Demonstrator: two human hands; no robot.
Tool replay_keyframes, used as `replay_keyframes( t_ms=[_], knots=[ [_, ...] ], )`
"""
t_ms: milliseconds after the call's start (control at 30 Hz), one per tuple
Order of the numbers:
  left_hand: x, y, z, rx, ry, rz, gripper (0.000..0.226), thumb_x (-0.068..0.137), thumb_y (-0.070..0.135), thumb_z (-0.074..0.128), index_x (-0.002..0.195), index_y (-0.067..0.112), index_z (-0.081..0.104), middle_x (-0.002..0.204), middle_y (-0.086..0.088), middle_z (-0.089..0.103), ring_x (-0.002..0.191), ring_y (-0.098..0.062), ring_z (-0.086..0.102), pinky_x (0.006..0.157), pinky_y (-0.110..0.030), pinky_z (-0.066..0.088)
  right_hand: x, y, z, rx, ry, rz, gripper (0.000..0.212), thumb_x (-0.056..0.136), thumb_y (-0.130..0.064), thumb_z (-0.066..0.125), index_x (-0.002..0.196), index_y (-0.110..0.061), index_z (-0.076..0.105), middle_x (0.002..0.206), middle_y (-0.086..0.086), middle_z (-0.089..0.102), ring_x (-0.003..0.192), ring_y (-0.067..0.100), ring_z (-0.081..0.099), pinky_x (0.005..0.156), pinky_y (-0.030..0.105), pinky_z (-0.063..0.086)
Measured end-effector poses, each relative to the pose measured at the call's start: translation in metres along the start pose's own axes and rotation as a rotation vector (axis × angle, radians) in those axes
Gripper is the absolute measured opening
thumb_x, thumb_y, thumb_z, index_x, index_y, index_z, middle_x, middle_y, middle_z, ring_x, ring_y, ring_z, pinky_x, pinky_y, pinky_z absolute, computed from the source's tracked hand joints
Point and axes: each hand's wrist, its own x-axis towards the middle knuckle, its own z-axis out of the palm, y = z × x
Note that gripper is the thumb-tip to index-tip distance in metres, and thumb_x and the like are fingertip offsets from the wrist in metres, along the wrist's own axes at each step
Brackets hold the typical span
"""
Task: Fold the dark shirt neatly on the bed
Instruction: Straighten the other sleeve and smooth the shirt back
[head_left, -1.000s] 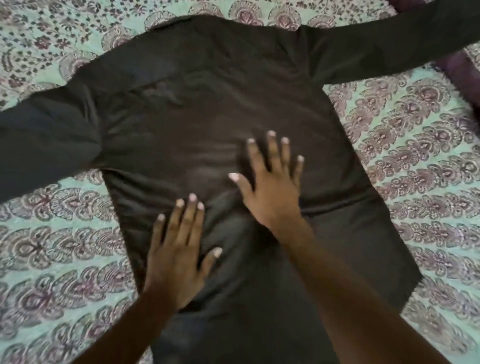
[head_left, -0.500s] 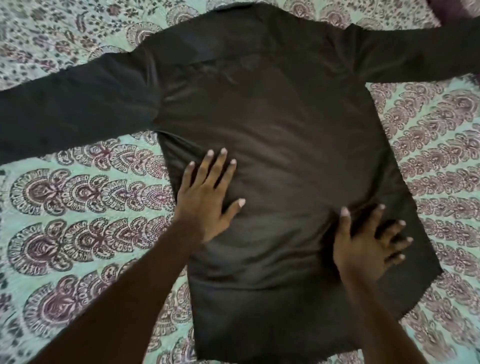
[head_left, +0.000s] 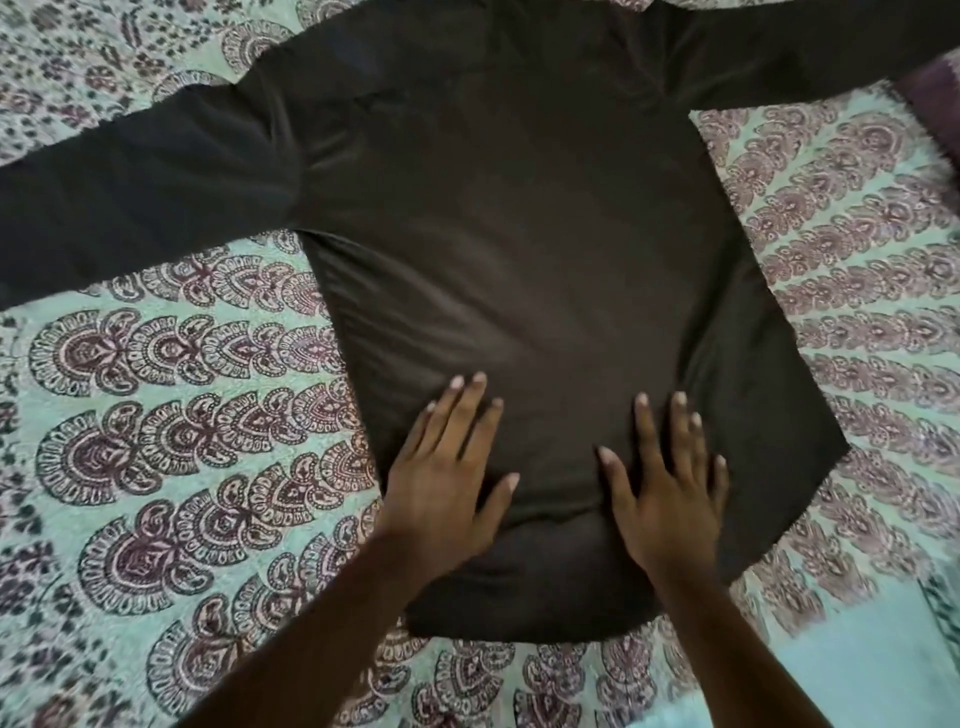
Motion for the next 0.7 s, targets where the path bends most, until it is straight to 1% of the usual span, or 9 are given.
replay_keyframes(
  t_ms=[100, 167, 233, 333, 367, 500, 567, 633, 700],
  knots=[
    [0.012, 0.014, 0.012, 0.101, -0.077, 0.111, 0.087, 0.097, 0.065, 0.043, 0.166, 0.020, 0.019, 0.176, -0.007, 0.002, 0.162, -0.027, 0.003, 0.128, -0.055, 0.015, -0.012, 0.018, -0.007, 0.021, -0.038, 0.113, 0.080, 0.095, -0.079, 0.025, 0.164, -0.042, 0.008, 0.175, 0.005, 0.007, 0.161, 0.029, 0.008, 0.123, 0.066, 0.017],
    [-0.013, 0.025, 0.031, 0.144, -0.112, 0.170, 0.091, 0.096, 0.068, 0.042, 0.167, 0.021, 0.013, 0.176, -0.007, -0.003, 0.162, -0.029, 0.000, 0.126, -0.060, 0.014, 0.004, 0.007, -0.014, 0.078, 0.022, 0.105, 0.078, 0.099, -0.075, 0.033, 0.165, -0.039, 0.010, 0.174, 0.010, 0.006, 0.161, 0.033, 0.003, 0.124, 0.067, 0.014],
    [-0.050, 0.038, 0.046, 0.141, -0.148, 0.218, 0.092, 0.095, 0.068, 0.043, 0.167, 0.020, 0.013, 0.176, -0.005, -0.003, 0.162, -0.030, -0.001, 0.125, -0.061, 0.016, 0.030, -0.013, -0.021, 0.118, 0.066, -0.029, 0.074, 0.101, -0.070, 0.039, 0.164, -0.041, 0.012, 0.175, 0.008, 0.002, 0.161, 0.035, -0.001, 0.125, 0.063, 0.013],
    [-0.088, 0.050, 0.060, 0.165, -0.192, 0.356, 0.088, 0.096, 0.064, 0.044, 0.166, 0.018, 0.018, 0.176, -0.003, 0.001, 0.162, -0.033, 0.002, 0.126, -0.062, 0.014, 0.059, -0.026, -0.016, 0.031, -0.006, -0.323, 0.068, 0.101, -0.070, 0.034, 0.162, -0.048, 0.012, 0.175, 0.000, -0.007, 0.161, 0.032, -0.005, 0.125, 0.060, 0.011],
    [-0.090, 0.051, 0.061, 0.173, -0.202, 0.387, 0.087, 0.096, 0.064, 0.044, 0.166, 0.018, 0.021, 0.176, -0.003, 0.003, 0.162, -0.034, 0.005, 0.126, -0.062, 0.012, 0.059, -0.017, -0.011, 0.023, -0.023, -0.324, 0.067, 0.101, -0.071, 0.033, 0.162, -0.050, 0.012, 0.175, -0.002, -0.007, 0.161, 0.031, -0.004, 0.126, 0.060, 0.012],
    [-0.054, 0.060, 0.045, 0.165, -0.118, 0.370, 0.075, 0.098, 0.062, 0.045, 0.159, 0.019, 0.039, 0.172, -0.007, 0.023, 0.157, -0.031, 0.026, 0.127, -0.056, 0.018, 0.009, 0.063, 0.003, 0.042, 0.071, 0.071, 0.070, 0.101, -0.073, 0.031, 0.163, -0.047, 0.012, 0.175, 0.000, 0.006, 0.161, 0.028, 0.010, 0.124, 0.061, 0.018],
    [-0.018, 0.071, 0.035, 0.140, -0.053, 0.297, 0.076, 0.098, 0.059, 0.047, 0.161, 0.017, 0.034, 0.174, -0.007, 0.017, 0.159, -0.029, 0.020, 0.127, -0.053, 0.018, -0.012, 0.095, 0.003, 0.100, 0.044, 0.229, 0.072, 0.101, -0.073, 0.026, 0.164, -0.041, 0.010, 0.175, 0.006, 0.007, 0.160, 0.031, 0.011, 0.124, 0.063, 0.019],
    [0.007, 0.082, 0.031, 0.152, -0.079, 0.266, 0.084, 0.096, 0.060, 0.047, 0.164, 0.018, 0.024, 0.175, -0.006, 0.007, 0.162, -0.029, 0.009, 0.128, -0.053, 0.014, -0.018, 0.107, 0.000, 0.132, 0.011, 0.355, 0.077, 0.100, -0.074, 0.020, 0.165, -0.033, 0.008, 0.174, 0.013, 0.006, 0.160, 0.035, 0.009, 0.124, 0.065, 0.015],
    [0.015, 0.091, 0.040, 0.196, -0.145, 0.337, 0.089, 0.094, 0.064, 0.045, 0.166, 0.020, 0.017, 0.176, -0.005, 0.000, 0.162, -0.029, 0.001, 0.127, -0.057, 0.010, -0.004, 0.100, -0.005, 0.140, 0.064, 0.388, 0.081, 0.101, -0.072, 0.019, 0.166, -0.025, 0.012, 0.173, 0.016, 0.008, 0.160, 0.036, 0.008, 0.124, 0.066, 0.014]
  ],
)
